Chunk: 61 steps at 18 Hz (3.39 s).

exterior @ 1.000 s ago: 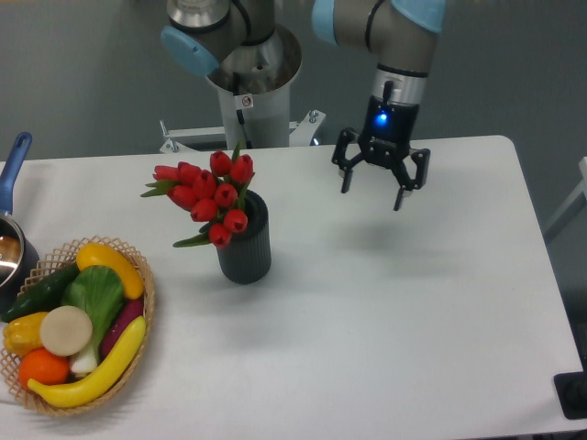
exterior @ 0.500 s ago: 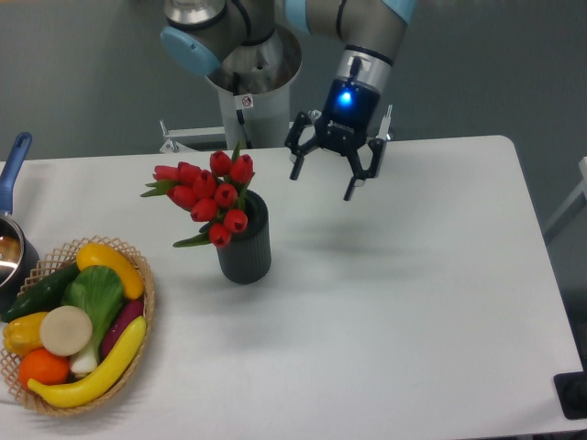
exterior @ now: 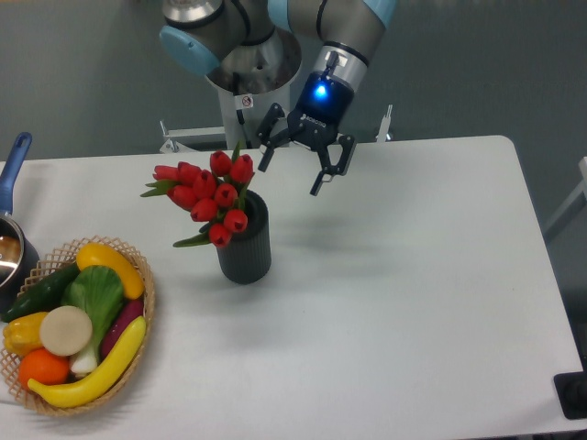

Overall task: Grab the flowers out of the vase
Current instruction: 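Lower the gripper onto the tulip stems and close around them, then lift the tulip bunch up out of the black vase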

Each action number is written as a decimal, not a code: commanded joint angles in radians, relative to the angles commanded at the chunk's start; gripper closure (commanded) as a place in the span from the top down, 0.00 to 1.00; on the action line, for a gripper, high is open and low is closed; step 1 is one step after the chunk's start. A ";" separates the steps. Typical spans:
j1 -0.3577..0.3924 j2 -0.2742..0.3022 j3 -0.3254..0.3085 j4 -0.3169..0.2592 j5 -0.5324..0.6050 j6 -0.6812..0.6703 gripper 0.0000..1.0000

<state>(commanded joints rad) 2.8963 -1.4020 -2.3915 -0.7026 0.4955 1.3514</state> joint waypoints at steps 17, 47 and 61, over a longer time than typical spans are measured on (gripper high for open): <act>-0.155 -0.109 0.060 0.008 -0.005 0.000 1.00; -0.160 -0.075 0.083 0.009 -0.078 -0.034 0.32; -0.137 -0.022 0.184 0.009 -0.140 -0.285 0.32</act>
<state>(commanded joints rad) 2.7596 -1.4236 -2.2075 -0.6934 0.3559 1.0663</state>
